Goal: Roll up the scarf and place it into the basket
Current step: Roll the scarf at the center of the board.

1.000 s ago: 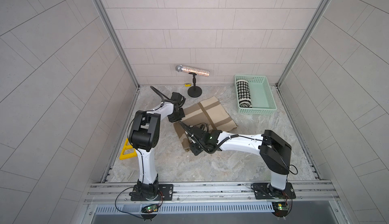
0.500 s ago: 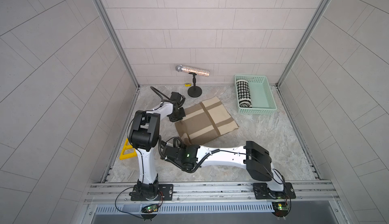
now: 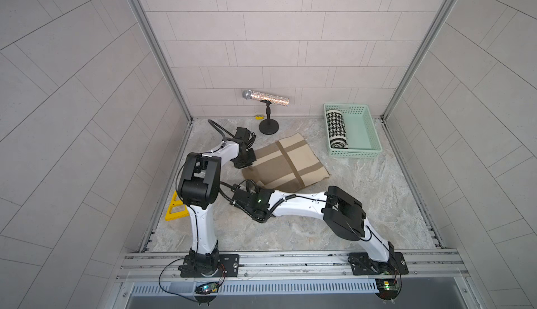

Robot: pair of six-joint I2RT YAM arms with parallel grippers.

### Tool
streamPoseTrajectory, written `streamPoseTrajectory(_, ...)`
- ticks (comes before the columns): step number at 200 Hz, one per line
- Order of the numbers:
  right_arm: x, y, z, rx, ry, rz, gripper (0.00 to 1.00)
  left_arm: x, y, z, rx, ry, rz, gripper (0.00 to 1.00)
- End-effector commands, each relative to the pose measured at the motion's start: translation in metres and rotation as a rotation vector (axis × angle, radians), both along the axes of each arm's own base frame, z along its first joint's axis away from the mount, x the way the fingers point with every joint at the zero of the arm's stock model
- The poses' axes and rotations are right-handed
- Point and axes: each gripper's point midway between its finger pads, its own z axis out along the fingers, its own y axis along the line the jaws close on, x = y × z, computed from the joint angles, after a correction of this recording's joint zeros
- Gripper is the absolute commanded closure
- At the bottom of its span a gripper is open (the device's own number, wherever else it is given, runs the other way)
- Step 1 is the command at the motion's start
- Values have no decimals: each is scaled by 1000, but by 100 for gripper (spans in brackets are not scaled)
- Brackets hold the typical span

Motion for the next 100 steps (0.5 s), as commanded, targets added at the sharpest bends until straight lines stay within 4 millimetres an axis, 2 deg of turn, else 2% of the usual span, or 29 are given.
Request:
streamPoseTrajectory(1,5,-10,4,7,1,-13,54,-22,-3,-22,-3,102,-22,90)
streamPoseTrajectory(40,0,-14,-19,6,72,12,45,-20,-5,-23,-9,107,-25,88)
streamPoseTrajectory(77,-17,-16,-41,59,192,20,34,-18,-5,-17,-16,96,-24,83)
streamPoseTrajectory(100,-18,-24,-50,77,229,-15,30,-15,-7,-6,-40,75,-22,69)
